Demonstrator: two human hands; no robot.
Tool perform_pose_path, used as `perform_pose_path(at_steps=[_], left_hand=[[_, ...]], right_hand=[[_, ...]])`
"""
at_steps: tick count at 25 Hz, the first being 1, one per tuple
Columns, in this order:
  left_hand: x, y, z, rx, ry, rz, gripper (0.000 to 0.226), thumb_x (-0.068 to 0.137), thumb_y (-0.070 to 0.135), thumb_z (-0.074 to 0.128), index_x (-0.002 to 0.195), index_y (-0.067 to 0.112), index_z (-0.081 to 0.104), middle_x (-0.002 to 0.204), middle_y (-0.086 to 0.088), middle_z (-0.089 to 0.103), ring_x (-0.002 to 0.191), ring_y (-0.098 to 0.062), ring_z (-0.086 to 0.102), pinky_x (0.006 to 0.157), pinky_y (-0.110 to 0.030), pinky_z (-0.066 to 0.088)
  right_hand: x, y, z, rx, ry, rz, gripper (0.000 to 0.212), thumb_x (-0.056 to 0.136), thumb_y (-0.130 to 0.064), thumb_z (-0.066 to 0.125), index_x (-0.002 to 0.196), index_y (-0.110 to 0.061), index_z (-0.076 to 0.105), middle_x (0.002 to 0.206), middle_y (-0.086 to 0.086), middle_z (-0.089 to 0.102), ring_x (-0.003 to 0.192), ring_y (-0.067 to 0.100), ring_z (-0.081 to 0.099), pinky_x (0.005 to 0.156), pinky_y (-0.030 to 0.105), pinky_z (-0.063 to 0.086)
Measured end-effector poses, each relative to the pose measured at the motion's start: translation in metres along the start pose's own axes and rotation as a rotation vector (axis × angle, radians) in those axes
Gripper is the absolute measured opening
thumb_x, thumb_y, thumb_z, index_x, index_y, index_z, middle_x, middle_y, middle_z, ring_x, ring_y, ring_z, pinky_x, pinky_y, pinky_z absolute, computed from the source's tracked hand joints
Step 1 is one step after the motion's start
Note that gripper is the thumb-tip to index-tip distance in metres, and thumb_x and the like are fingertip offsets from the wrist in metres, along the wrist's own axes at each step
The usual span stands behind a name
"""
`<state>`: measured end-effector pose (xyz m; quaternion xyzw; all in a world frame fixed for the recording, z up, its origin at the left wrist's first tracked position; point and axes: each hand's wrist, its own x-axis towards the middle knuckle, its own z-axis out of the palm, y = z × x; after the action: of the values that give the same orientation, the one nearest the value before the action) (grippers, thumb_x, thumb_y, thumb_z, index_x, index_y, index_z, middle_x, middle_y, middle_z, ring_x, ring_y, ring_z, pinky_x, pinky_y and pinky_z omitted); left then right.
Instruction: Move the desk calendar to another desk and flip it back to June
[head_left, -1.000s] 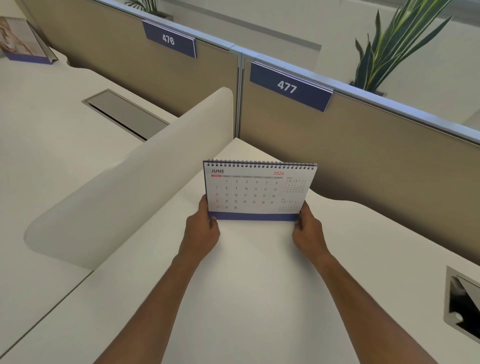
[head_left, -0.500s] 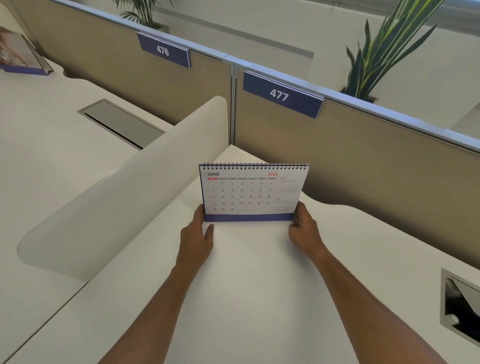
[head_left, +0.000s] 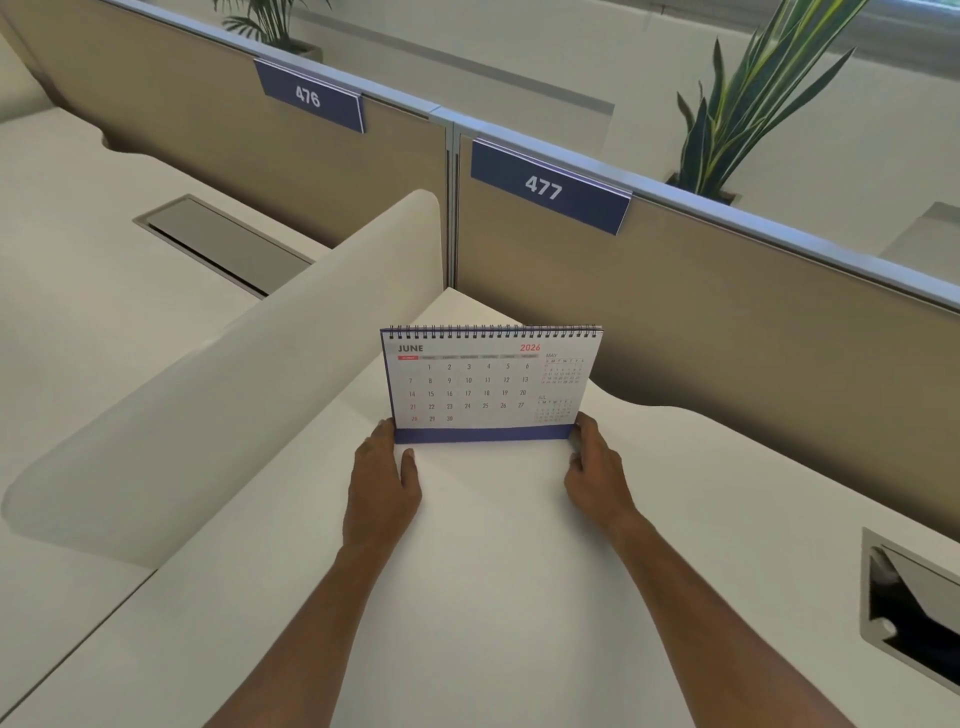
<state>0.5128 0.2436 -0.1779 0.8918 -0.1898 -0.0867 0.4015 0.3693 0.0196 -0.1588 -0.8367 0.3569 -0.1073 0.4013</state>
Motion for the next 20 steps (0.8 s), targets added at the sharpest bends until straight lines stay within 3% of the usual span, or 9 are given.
perform_pose_path(at_steps=[8,15,18,20], left_hand=[[0.0,0.002,-0.007,-0.047,-0.016,-0.01,0.054,0.099,0.005,0.06,0.151,0.004,0.047,0.148,-0.014,0.06,0.137,-0.036,0.053,0.114,-0.041,0.04],[-0.018,0.005,-0.017,-0.103,-0.05,-0.119,0.08,0.093,0.021,0.075,0.16,0.008,0.033,0.155,-0.015,0.054,0.141,-0.038,0.051,0.116,-0.043,0.039],[-0.03,0.019,-0.033,-0.141,-0.036,-0.142,0.079,0.092,0.027,0.077,0.158,0.011,0.037,0.141,-0.023,0.064,0.132,-0.043,0.058,0.108,-0.045,0.045],[-0.036,0.033,-0.048,-0.172,-0.002,-0.112,0.077,0.092,0.028,0.076,0.157,0.011,0.039,0.139,-0.024,0.065,0.128,-0.044,0.06,0.104,-0.044,0.047]], right_hand=[[-0.002,-0.004,-0.01,0.073,-0.088,0.046,0.068,0.087,0.015,0.045,0.149,-0.014,0.038,0.149,0.007,0.054,0.138,0.027,0.051,0.104,0.022,0.036],[-0.029,-0.017,-0.024,0.173,-0.011,0.093,0.062,0.093,-0.001,0.064,0.149,-0.011,0.04,0.153,0.009,0.05,0.136,0.03,0.052,0.111,0.035,0.043],[-0.055,-0.032,-0.044,0.169,0.033,0.045,0.049,0.096,-0.003,0.064,0.141,-0.01,0.049,0.144,0.007,0.056,0.131,0.026,0.055,0.106,0.028,0.046],[-0.075,-0.046,-0.067,0.192,0.094,0.011,0.037,0.096,-0.003,0.063,0.132,-0.011,0.057,0.131,0.002,0.064,0.122,0.022,0.062,0.098,0.017,0.048]])
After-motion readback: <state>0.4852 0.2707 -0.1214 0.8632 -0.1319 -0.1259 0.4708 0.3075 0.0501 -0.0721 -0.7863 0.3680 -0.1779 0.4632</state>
